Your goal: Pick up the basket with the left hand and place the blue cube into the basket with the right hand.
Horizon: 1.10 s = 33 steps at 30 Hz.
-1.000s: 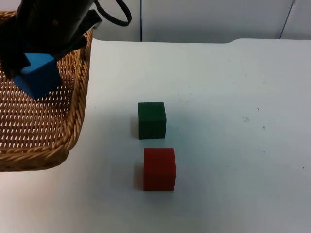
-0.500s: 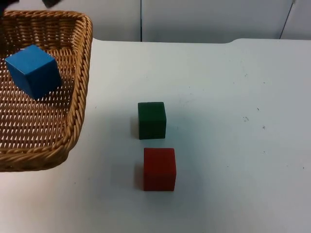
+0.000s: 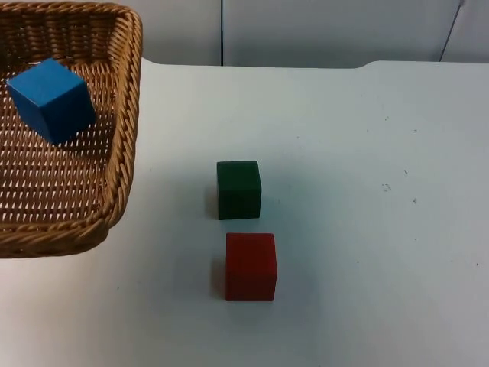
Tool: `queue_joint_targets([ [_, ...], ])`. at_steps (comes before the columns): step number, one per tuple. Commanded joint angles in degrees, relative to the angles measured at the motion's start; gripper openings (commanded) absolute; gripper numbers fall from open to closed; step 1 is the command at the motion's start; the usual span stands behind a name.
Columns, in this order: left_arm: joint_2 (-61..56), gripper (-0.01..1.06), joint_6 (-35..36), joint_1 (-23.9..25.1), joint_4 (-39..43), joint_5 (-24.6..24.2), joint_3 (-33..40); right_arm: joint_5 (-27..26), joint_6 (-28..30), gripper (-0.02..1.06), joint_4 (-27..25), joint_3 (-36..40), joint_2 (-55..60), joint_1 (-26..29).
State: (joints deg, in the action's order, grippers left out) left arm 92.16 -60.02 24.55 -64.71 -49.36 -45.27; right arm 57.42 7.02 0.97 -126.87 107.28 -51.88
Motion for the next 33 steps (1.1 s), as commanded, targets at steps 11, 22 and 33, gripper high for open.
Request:
queue_joint_targets([
  [11, 0.4, 0.00, -1.1, -0.3, -2.4, 0.2, -0.1, 10.9, 4.6, 0.68, 0.4, 0.1, -6.3, -4.0],
  [22, 2.6, 0.00, -1.1, -0.3, -2.8, -0.3, -0.1, -5.0, 0.7, 0.68, 11.7, 4.5, -7.1, -14.1],
  [33, 2.6, 0.00, -1.9, -0.3, -2.8, -0.2, -0.1, -21.9, -11.7, 0.74, 17.2, 36.8, -12.4, -11.2],
])
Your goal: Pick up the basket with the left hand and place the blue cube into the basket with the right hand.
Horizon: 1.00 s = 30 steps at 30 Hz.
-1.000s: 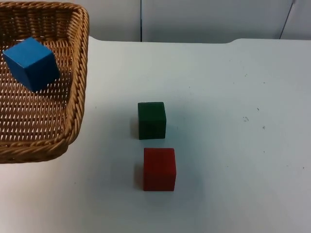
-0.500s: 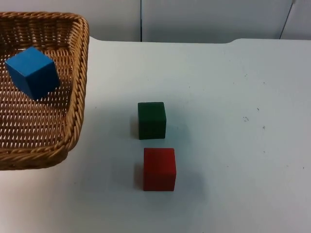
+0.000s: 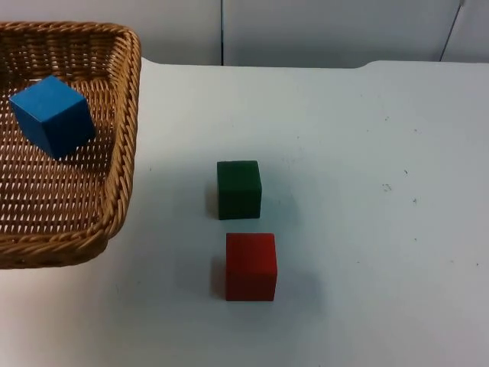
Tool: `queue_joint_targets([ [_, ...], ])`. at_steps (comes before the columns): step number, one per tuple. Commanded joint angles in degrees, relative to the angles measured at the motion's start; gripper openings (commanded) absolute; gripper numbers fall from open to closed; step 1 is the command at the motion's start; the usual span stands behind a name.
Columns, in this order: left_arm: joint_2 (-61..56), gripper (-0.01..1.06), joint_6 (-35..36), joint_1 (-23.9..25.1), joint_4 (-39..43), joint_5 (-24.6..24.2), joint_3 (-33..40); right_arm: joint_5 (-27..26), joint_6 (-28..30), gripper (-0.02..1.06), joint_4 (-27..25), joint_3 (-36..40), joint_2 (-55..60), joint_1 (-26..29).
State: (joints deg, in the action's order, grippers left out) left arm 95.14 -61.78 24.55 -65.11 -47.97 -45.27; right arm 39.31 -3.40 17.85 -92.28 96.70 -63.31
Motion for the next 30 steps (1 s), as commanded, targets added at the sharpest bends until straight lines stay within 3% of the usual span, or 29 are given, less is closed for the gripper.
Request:
queue_joint_targets([
  [1, -0.4, 0.00, -0.7, -0.3, -2.4, -1.4, -0.1, -9.4, -2.6, 0.74, 0.3, 8.2, -4.8, 0.5],
  [3, -0.3, 0.00, -0.7, -0.3, -2.5, -0.7, -0.1, -13.6, -4.1, 0.74, 0.3, 15.8, -8.8, 0.8],
  [5, -0.3, 0.00, -0.9, -0.3, -2.5, -0.3, -0.1, -14.8, -4.1, 0.74, 0.3, 18.5, -10.5, 0.8],
  [15, 1.3, 0.00, -2.3, -0.4, -2.1, 2.0, -0.1, -18.1, -7.0, 0.74, -0.2, 34.4, -28.2, 0.8],
  [24, 8.0, 0.00, -3.8, -4.8, -2.0, 3.2, -3.4, -18.1, -7.1, 0.74, -1.1, 39.9, -41.4, 0.8],
  [30, 11.2, 0.00, -4.1, -5.7, -6.5, 5.7, -5.3, -13.7, -7.4, 0.74, -1.4, 41.6, -48.8, 0.8],
])
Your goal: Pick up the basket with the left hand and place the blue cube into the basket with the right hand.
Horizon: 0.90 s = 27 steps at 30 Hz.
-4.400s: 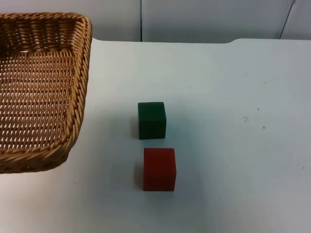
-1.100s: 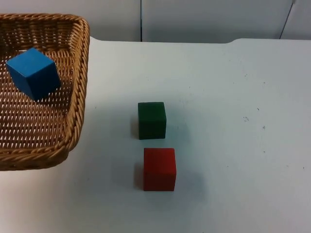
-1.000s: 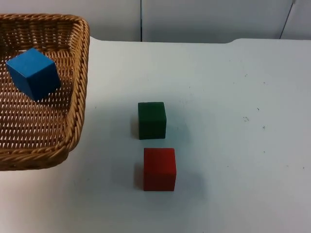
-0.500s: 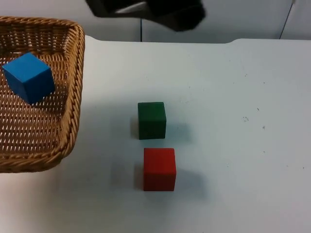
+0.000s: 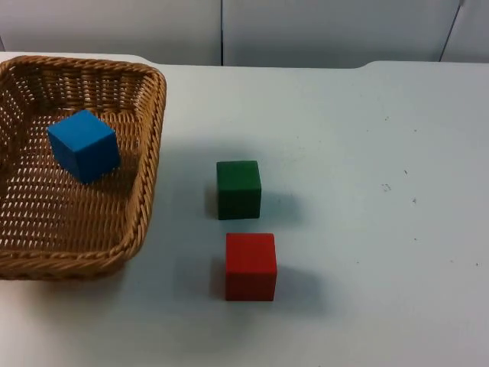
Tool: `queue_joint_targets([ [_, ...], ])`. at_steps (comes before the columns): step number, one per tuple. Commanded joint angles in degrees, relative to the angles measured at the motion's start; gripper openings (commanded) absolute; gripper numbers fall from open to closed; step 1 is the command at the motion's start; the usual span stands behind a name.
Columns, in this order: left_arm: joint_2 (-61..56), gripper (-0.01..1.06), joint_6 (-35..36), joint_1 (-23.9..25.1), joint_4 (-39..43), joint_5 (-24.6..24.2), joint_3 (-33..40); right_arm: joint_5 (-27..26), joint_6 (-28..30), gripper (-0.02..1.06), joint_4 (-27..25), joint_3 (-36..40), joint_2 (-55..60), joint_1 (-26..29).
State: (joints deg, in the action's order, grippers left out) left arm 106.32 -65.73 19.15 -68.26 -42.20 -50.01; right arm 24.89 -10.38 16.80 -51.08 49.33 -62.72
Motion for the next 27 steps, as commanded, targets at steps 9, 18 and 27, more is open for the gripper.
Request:
queue_joint_targets([
  [9, 2.5, 0.00, -3.0, -0.3, -3.2, 4.0, -0.6, 3.4, -0.4, 0.74, 0.1, 1.0, -6.1, 0.2],
  [18, 6.6, 0.00, -8.8, -0.3, -3.3, 5.5, -0.8, 4.4, -1.3, 0.74, 0.1, 1.0, -6.1, 0.2],
  [27, 6.8, 0.15, -10.6, -0.3, -3.0, 5.2, -1.7, 4.8, -1.3, 0.74, 0.1, 1.0, -6.1, 0.2],
])
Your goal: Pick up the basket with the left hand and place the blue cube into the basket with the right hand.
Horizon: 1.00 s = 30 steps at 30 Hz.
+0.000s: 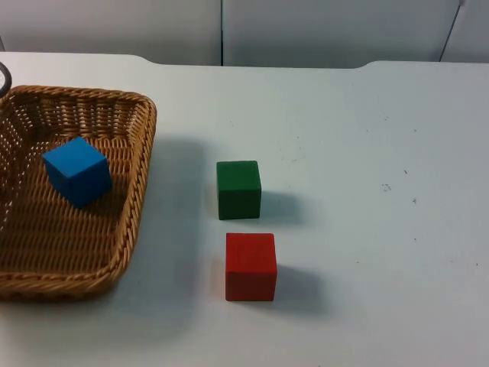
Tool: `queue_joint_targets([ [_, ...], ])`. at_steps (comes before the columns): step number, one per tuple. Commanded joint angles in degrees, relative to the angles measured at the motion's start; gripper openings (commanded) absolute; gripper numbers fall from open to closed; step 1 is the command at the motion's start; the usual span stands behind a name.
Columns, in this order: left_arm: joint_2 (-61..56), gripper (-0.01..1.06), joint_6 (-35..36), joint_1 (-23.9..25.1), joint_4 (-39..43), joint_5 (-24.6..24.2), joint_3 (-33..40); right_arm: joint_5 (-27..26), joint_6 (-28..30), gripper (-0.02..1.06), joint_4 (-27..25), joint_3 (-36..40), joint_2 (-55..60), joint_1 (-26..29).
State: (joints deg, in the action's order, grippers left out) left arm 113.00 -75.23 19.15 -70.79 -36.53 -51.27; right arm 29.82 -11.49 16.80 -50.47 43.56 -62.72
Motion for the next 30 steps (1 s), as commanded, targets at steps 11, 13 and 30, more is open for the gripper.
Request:
queue_joint_targets([
  [11, 0.1, 1.05, -0.6, -0.3, 1.3, -3.9, -2.2, 0.8, -0.2, 0.74, 1.3, 0.3, -0.4, 0.2],
  [13, -0.4, 1.05, -0.6, -0.3, 2.0, -3.7, -2.2, 0.8, -0.2, 0.74, 1.3, 0.3, -0.4, 0.2],
  [30, -18.4, 1.05, 21.6, 0.6, 24.0, 4.6, -5.5, 1.6, -0.2, 0.74, 1.6, 0.3, -0.4, 0.2],
])
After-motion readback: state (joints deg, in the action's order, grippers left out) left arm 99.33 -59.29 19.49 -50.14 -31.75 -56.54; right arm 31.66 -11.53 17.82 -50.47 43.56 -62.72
